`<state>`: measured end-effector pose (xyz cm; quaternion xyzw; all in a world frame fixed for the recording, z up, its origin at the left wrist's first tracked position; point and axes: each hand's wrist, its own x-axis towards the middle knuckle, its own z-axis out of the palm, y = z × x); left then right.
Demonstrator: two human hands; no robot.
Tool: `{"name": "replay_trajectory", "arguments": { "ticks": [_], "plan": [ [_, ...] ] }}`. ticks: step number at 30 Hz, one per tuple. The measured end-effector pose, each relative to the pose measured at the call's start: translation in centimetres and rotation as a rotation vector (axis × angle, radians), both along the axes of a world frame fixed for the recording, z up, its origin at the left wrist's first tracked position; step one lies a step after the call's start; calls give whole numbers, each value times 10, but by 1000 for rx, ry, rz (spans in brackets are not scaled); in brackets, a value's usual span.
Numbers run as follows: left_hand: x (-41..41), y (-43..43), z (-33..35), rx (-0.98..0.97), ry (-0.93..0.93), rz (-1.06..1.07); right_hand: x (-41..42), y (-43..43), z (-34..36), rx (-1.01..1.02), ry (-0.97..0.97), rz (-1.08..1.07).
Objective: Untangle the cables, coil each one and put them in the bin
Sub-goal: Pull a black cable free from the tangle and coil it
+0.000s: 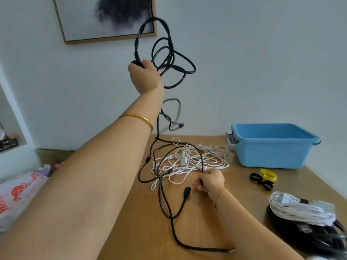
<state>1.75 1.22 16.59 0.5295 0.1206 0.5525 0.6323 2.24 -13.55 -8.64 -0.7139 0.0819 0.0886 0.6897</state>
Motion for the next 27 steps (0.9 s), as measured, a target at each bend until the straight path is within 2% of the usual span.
{"name": "replay_trajectory", "arguments": {
  "ticks": [4, 7, 9, 11, 13, 16, 20, 27],
  "plan": [
    [-6, -3, 16, 58, -41, 9, 6, 0, 4, 3, 47, -94],
    [-8, -7, 17, 93, -32, 9, 8, 5, 7, -158, -30, -101],
    [-8, -9, 15, 109, -17, 11, 7, 5, 12, -341, -112, -111],
    [-8, -10, 11, 114, -4, 13, 1, 6, 22, -529, -277, -142],
    [-7, -10, 8, 108, 4, 10, -10, 10, 37, -626, -514, -115],
    [-8, -11, 8, 100, 11, 0, -23, 21, 59, -701, -771, 87],
    [-12, -14, 13, 110, 2, -14, -36, 37, 71, -560, -810, 400],
    [-17, -22, 15, 124, 4, -42, -50, 52, 80, -269, -806, 381]
  ]
}}
